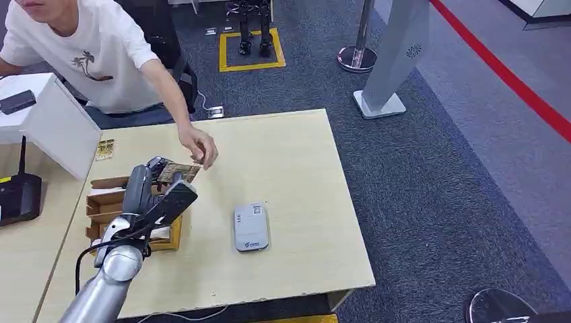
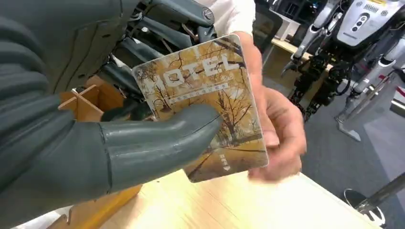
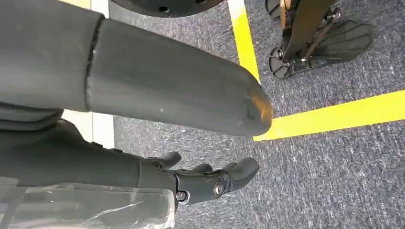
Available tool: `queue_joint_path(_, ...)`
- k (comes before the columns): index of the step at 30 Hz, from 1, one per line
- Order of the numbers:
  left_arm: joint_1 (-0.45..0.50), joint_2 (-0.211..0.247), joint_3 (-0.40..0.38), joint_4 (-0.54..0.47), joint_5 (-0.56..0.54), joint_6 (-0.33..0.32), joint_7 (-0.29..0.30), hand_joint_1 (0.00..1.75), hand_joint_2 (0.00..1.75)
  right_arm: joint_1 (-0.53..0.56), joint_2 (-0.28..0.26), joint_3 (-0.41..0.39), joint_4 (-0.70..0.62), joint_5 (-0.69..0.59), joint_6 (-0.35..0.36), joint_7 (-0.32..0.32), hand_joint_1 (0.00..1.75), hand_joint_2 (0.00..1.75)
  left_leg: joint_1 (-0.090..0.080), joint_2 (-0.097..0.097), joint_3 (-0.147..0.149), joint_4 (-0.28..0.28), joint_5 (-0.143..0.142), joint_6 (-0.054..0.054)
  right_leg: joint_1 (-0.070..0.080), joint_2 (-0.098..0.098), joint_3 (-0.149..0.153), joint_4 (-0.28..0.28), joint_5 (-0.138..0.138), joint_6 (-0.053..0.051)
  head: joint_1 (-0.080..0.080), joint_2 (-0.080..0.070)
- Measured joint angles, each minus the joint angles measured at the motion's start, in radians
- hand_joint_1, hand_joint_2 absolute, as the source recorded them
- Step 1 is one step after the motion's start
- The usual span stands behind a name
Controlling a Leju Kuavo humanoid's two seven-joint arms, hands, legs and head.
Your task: Pass the card to the sensor for recognition and then transmit it.
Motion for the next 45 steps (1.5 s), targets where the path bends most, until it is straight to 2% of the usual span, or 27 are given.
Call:
queue_joint_path(9,-0.007,0.013,0.001,0.002,-0.028,-0.001,0.001,1.75,1.75,0.000,0.000,0.001,0.000,0.001,0.000,0.000,0.00,1.75,0.000,0.000,0.000,0.000,0.000,0.000,0.000,0.000,0.000,0.000,0.000,0.000,0.000,0.000)
queue_joint_path(17,-0.127,0.009,-0.034,0.090,-0.264,-0.001,0.076,1.75,1.75,-0.006,0.000,0.023,0.000,0.005,0.012,-0.001,0.00,1.75,0.000,0.000,0.000,0.000,0.000,0.000,0.000,0.000,0.000,0.000,0.000,0.000,0.000,0.000)
queue_joint_path(21,-0.172,0.002,-0.062,0.132,-0.311,-0.006,0.088,1.75,1.75,-0.010,0.000,0.030,0.000,0.006,0.012,-0.001,0.00,1.75,0.000,0.000,0.000,0.000,0.000,0.000,0.000,0.000,-0.001,0.000,0.000,0.000,0.000,0.000)
queue_joint_path(26,-0.255,-0.036,-0.120,0.241,-0.374,-0.073,0.095,1.75,1.75,-0.019,0.000,0.045,0.000,0.009,0.015,-0.001,0.00,1.75,0.000,0.000,0.000,0.001,0.000,0.000,0.000,0.000,-0.001,0.000,0.000,0.000,0.000,0.000)
queue_joint_path(31,-0.337,-0.115,-0.169,0.392,-0.355,-0.123,0.054,1.75,1.75,-0.034,-0.002,0.051,0.000,0.009,0.013,-0.001,0.00,1.75,-0.001,0.000,0.000,0.001,0.001,0.001,0.000,0.000,-0.001,0.000,0.002,0.001,0.000,0.000)
queue_joint_path(37,-0.368,-0.189,-0.216,0.527,-0.291,-0.199,0.004,1.75,1.75,-0.036,-0.009,0.051,0.000,0.005,0.009,-0.011,0.00,1.75,-0.001,0.001,0.000,0.001,0.001,0.001,0.000,0.000,-0.001,0.000,0.002,0.001,0.000,0.000)
queue_joint_path(40,-0.368,-0.204,-0.231,0.567,-0.256,-0.241,-0.015,1.75,1.75,-0.035,-0.014,0.051,0.000,0.003,0.003,-0.013,0.00,1.75,0.000,0.001,-0.001,0.001,0.001,0.001,0.000,0.000,-0.001,0.000,0.002,0.001,0.000,0.000)
queue_joint_path(45,-0.358,-0.200,-0.262,0.593,-0.211,-0.274,-0.026,1.75,1.75,-0.027,-0.019,0.051,0.001,0.001,-0.003,-0.014,0.00,1.75,0.000,0.000,-0.001,0.001,0.001,0.001,0.000,0.000,-0.001,0.000,0.001,0.001,0.000,0.000)
